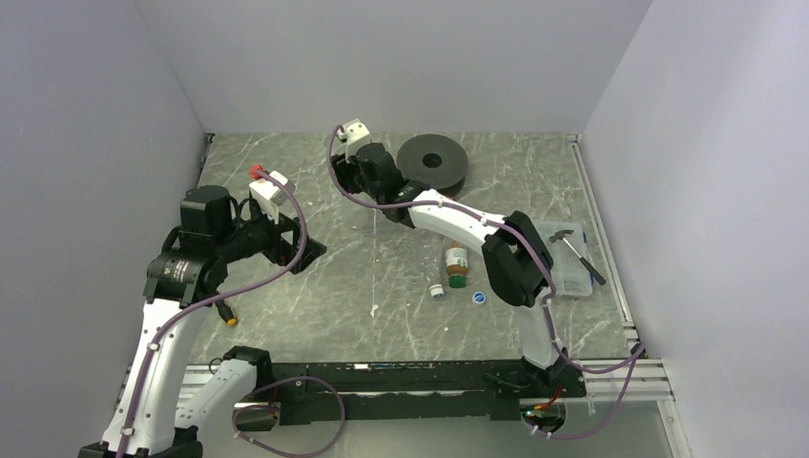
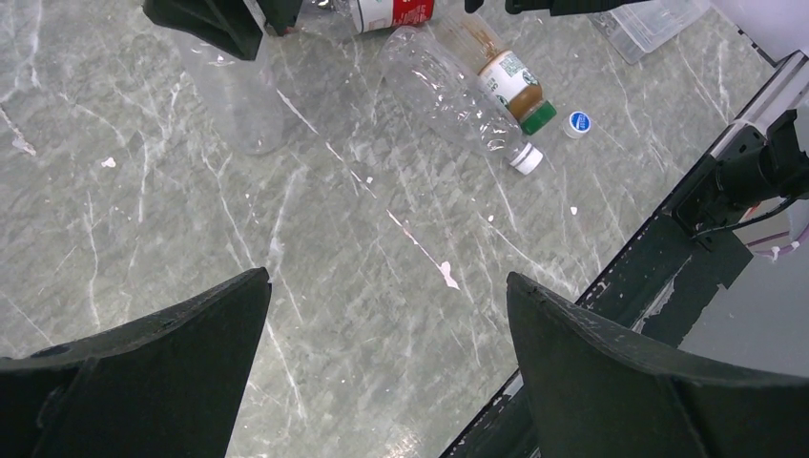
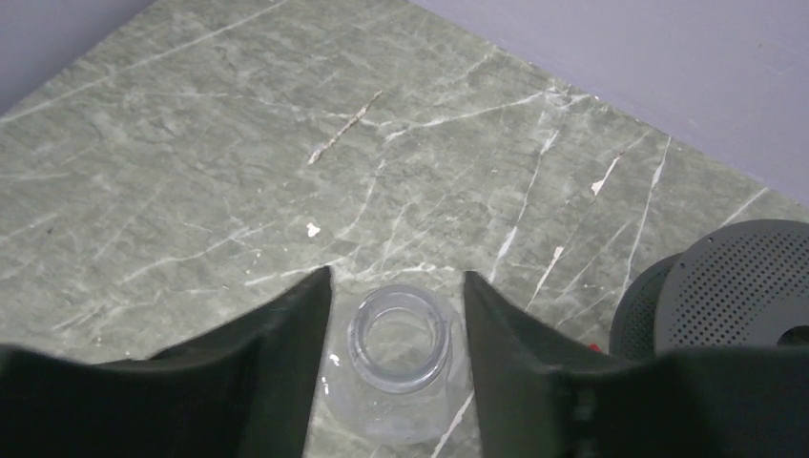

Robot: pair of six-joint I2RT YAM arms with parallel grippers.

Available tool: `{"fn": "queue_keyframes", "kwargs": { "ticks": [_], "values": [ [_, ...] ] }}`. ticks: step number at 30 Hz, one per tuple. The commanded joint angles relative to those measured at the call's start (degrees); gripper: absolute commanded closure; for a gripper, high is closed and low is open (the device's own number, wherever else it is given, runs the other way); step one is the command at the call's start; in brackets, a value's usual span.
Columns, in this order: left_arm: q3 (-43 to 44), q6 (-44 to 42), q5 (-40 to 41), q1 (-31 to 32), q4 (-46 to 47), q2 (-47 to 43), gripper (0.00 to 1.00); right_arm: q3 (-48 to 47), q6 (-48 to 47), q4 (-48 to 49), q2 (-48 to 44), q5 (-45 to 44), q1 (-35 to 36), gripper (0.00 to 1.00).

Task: Unscrew the bottle caps

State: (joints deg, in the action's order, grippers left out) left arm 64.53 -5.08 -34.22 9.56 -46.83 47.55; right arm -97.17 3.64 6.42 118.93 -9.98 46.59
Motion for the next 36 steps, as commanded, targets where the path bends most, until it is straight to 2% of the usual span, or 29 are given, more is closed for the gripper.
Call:
{"fn": "queue_keyframes", "kwargs": {
  "ticks": [1,8,13,27,30,36],
  "values": [
    [1.84,0.57,-0.94,-0.16,2.51,-0.18,0.01,0.79,0.07,1.25,-0.65,-0.7,0.43,0.36],
    [2.04,0.76,-0.94,-0.16,3.05,0.25,0.01,-0.53,-0.5,-0.09,-3.27,-1.42,0.43,0.01],
    [2.26,1.02,-1.2,-0.16,3.37,0.61,0.01,-2.01,-0.33,-1.55,-6.34,-1.18,0.43,0.0],
    [2.71,0.97,-0.93,-0.16,3.33,1.26,0.01,1.36,1.84,-5.19,-14.96,-0.6,0.52,0.0],
    [4.06,0.73,-0.13,-0.16,1.92,1.93,0.0,5.78,3.86,-8.65,-19.41,-4.62,0.53,0.0],
    [4.29,1.06,-3.11,-0.16,2.32,2.8,0.01,22.57,12.21,-17.16,-27.22,-13.24,0.91,0.0]
  ]
}}
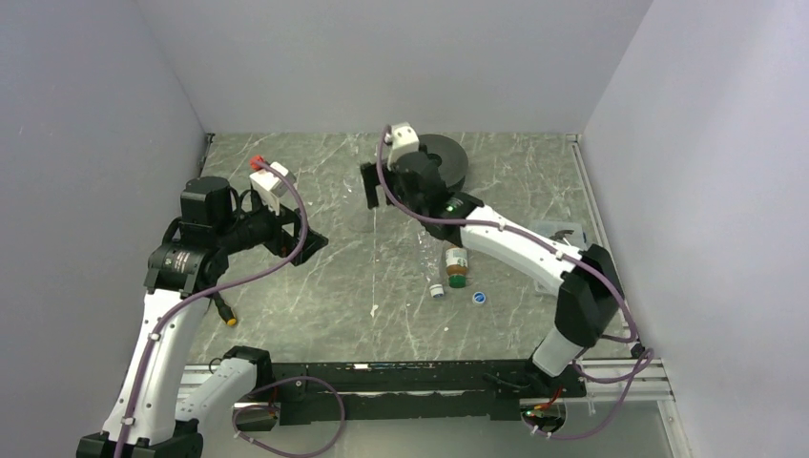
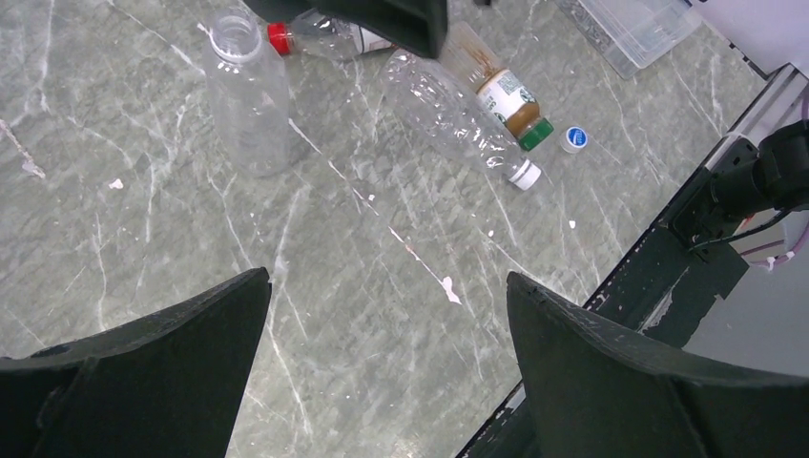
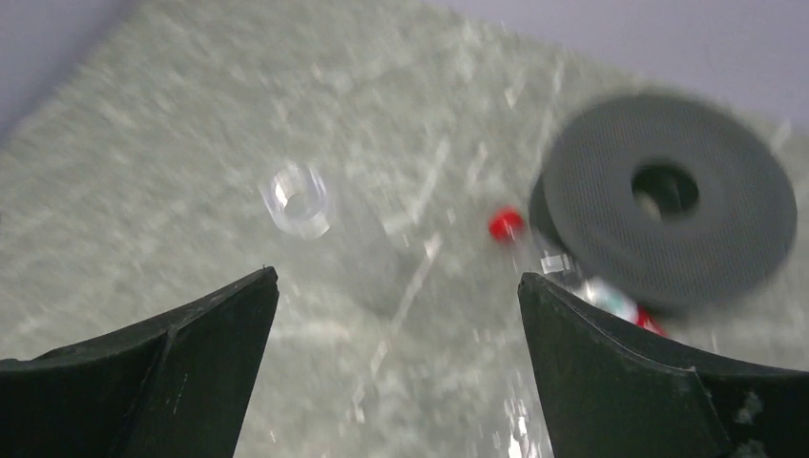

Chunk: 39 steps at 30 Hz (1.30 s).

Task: Unscrew the bottle caps

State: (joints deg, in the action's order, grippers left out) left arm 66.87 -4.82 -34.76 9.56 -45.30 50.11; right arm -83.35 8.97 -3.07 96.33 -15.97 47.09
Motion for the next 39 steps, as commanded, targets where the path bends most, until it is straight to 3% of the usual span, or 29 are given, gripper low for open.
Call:
{"fn": "queue_keyframes", "kwargs": {
  "ticks": [1,6,14,28,31,34,39],
  "values": [
    [1.99,0.66,-3.17,-0.16,0.82,0.3,0.01,12.2,8.29,-8.0,-5.92,-8.16,0.69,0.0],
    [1.96,-0.55,-5.08,-0.16,0.66,0.76,0.0,22.15,11.91,-9.72,-8.02,-11.57,2.7,0.0],
    [1.82,-0.81,-6.97,-0.16,0.6,0.75,0.01,22.55,13.61,-15.46,-3.45,-19.55,6.87,0.0],
    [3.24,-0.72,-8.72,-0.16,1.24,2.09,0.01,27.75,18.67,-13.32,0.17,-16.9,7.2,0.02],
    [3.27,-0.81,-9.11,-0.16,1.42,2.32,0.01,28.64,19.27,-11.78,0.22,-15.55,7.68,0.07],
    [3.31,-0.97,-10.45,-0.16,1.42,2.51,0.0,28.81,19.58,-10.73,0.55,-15.19,8.62,0.19],
    [2.8,-10.41,-18.77,-0.16,-2.45,2.65,0.0,30.08,19.68,-9.53,-1.45,-13.98,10.79,0.36]
  ]
}}
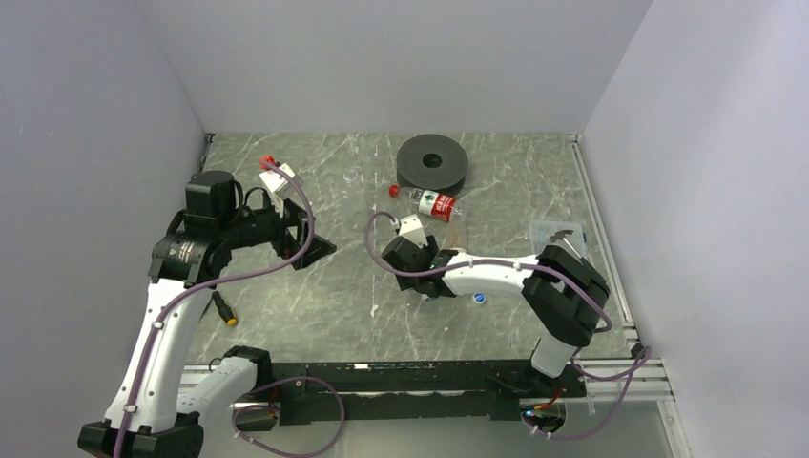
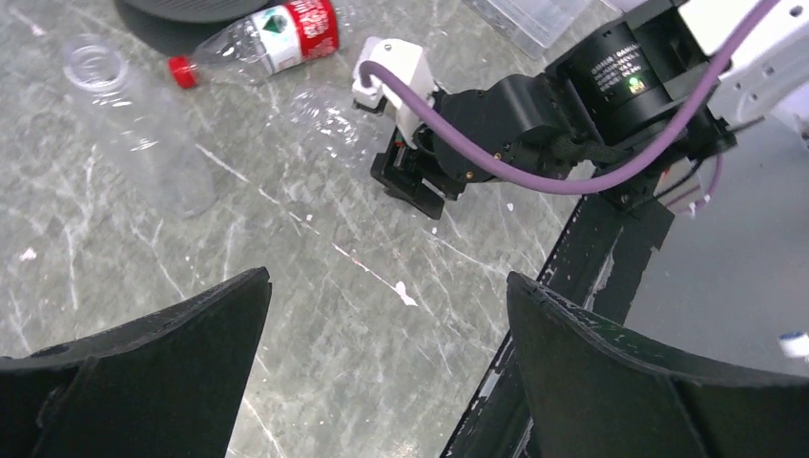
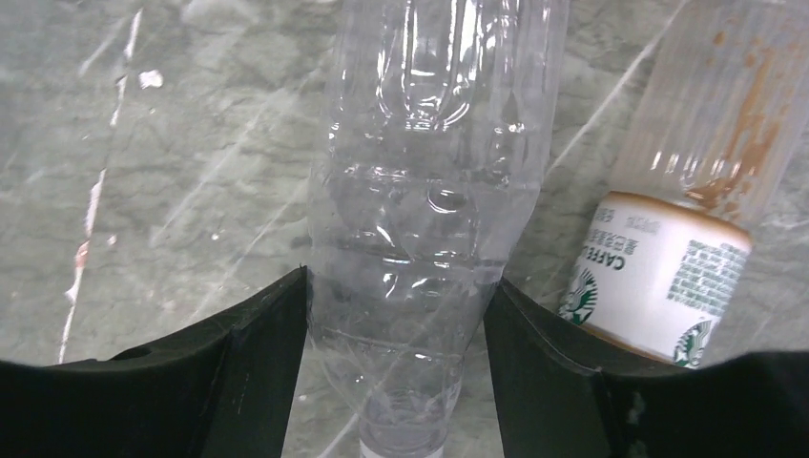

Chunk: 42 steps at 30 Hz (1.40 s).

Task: Unscrew the bottle caps

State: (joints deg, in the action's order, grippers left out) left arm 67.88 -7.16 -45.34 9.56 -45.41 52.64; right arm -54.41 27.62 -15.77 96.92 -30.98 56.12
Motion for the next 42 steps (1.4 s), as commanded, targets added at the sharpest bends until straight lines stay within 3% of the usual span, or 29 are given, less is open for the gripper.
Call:
{"fn": "queue_keyframes", "kwargs": {
  "ticks": [1,10,14,21,26,32,35,39,42],
  "values": [
    [1.67,-10.4,-9.65,-0.16,-3.22,-0.09,0.0,1.71,0.93,3.47,-3.22,1.54,2.31,0.39],
    [0.79,-32.39,-15.7,-0.07,-6.59,-1.18,0.01,4.64,-2.43,1.88,-21.63,17.14,3.21,0.5],
    [-0.01,-48.32,-17.67,0.02,-7.58,-2.91,0.01,0.42,-4.49,-1.09,-28.4,28.65,2.97,0.53],
    [-4.67,-68.96,-17.95,0.12,0.46,-10.99,0.01,-13.57,-4.63,-7.56,-25.61,45.03,0.33,0.56],
    [-6.97,-86.69,-18.77,0.16,-3.17,-14.29,0.01,-21.67,-3.29,-9.14,-22.08,50.92,-1.08,0.58],
    [-8.6,-100.14,-17.73,0.12,-8.41,-14.35,0.01,-28.94,2.67,-9.62,-16.77,56.21,-2.67,0.66],
    [-12.11,-102.94,-16.78,0.16,-3.07,-15.68,0.0,-29.46,8.56,-8.19,-15.36,61.45,-5.22,0.67],
    [-20.95,-102.23,-17.44,0.16,15.15,-19.81,0.0,-27.87,18.01,-2.83,-14.86,68.93,-8.06,0.67],
    [-25.0,-105.2,-17.33,0.18,21.38,-21.02,0.01,-25.54,25.7,1.75,-14.96,73.98,-9.22,0.67]
  ]
}}
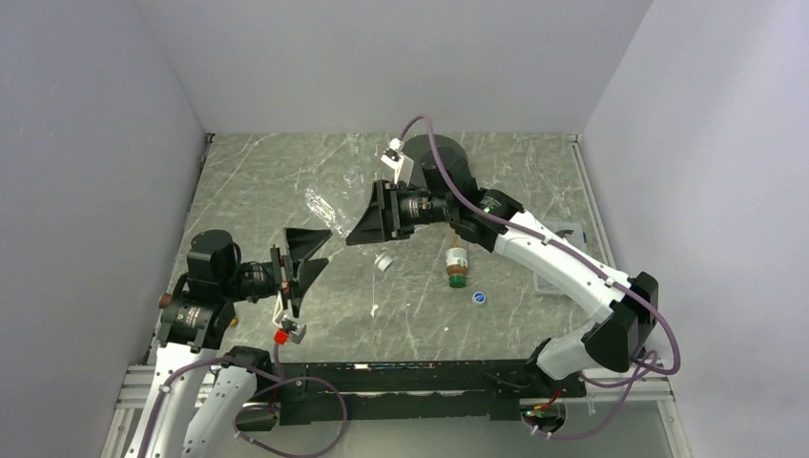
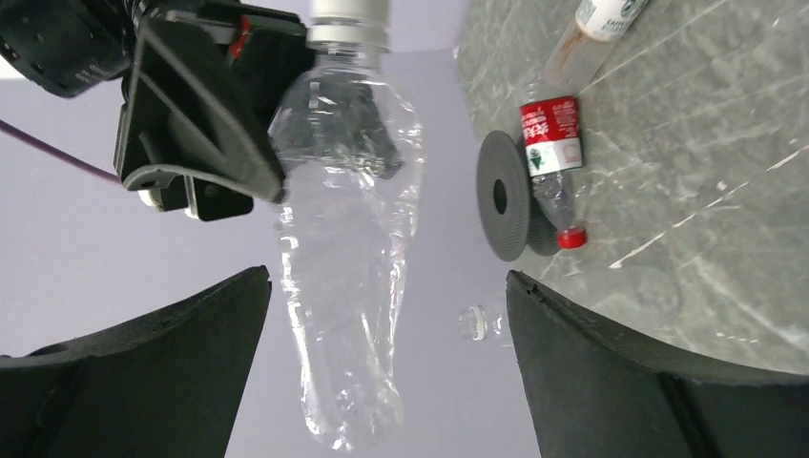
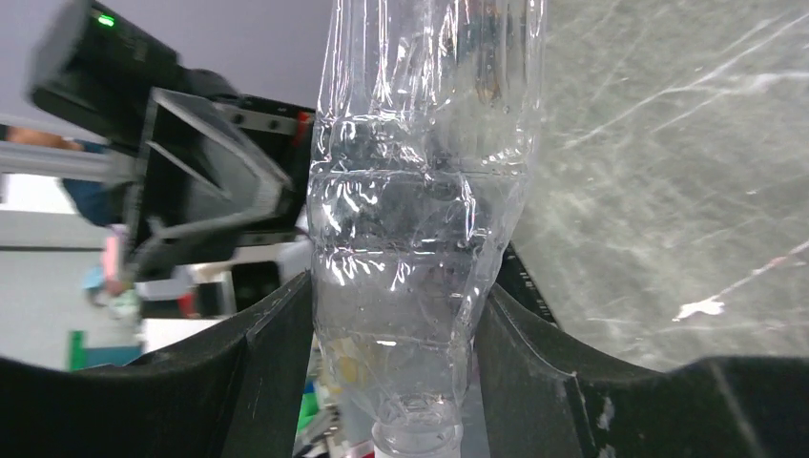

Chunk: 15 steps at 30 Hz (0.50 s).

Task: Unscrew the bottle caps

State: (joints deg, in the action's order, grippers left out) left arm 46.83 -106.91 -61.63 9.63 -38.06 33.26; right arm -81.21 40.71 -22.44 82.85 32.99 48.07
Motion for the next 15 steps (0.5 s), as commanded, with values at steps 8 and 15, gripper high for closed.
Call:
{"fn": "queue_keyframes", "kwargs": {
  "ticks": [8,15],
  "values": [
    [-12.63,-1.61,2.04,0.94,44.03,0.68,0.01,0.88,23.09,15.81,0.81,16.42,-1.32,0.67],
    [-11.26,0.38,7.22,3.27,44.2,1.35,0.0,2.79,29.49,29.91,1.98,16.03,-1.23,0.67]
  ]
}}
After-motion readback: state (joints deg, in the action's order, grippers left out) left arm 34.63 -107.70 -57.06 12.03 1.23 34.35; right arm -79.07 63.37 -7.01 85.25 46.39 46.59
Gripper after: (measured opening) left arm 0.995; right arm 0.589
